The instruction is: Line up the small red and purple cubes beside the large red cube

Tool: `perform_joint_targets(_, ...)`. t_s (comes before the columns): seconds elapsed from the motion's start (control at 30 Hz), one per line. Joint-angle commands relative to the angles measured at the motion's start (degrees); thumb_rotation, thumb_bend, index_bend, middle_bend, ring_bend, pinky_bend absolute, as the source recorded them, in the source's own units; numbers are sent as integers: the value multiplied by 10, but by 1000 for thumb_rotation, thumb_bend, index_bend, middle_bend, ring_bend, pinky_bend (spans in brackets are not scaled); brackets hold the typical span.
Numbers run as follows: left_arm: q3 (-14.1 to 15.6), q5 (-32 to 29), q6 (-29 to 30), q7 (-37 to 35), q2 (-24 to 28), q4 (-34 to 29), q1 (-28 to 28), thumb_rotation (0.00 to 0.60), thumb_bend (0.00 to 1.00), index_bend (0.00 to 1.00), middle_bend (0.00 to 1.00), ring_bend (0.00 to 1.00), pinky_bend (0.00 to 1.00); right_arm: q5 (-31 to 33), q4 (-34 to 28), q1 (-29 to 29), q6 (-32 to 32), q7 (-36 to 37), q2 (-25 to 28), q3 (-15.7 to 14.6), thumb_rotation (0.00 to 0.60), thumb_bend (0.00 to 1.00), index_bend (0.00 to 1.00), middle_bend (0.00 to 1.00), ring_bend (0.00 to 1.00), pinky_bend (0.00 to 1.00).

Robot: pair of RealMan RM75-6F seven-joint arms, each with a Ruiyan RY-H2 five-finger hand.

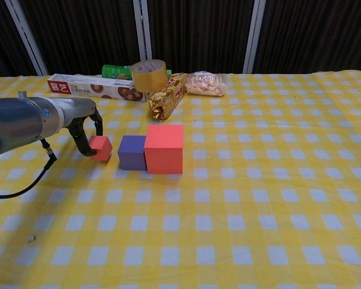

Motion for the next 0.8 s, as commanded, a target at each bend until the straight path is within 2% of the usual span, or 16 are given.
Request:
perform_joint_targets(0.03, -4, -5, -1, 3, -6, 6, -3, 600, 374, 428, 0, 0, 0, 0, 0, 0, 0, 1, 0, 0, 600, 308, 0, 0, 0, 0)
perform_joint_targets(0.57, -20, -17, -10, 5, -22, 15, -6, 600, 374, 411, 0, 0, 0, -2, 0, 0, 1, 0, 0, -1, 600, 307, 0, 0, 0, 0)
perform_joint_targets(0.8, -19, -16, -14, 4, -17, 10, -2, 600, 353, 320, 0, 0, 0, -2, 0, 0, 0, 0, 1, -1, 600, 307, 0, 0, 0, 0)
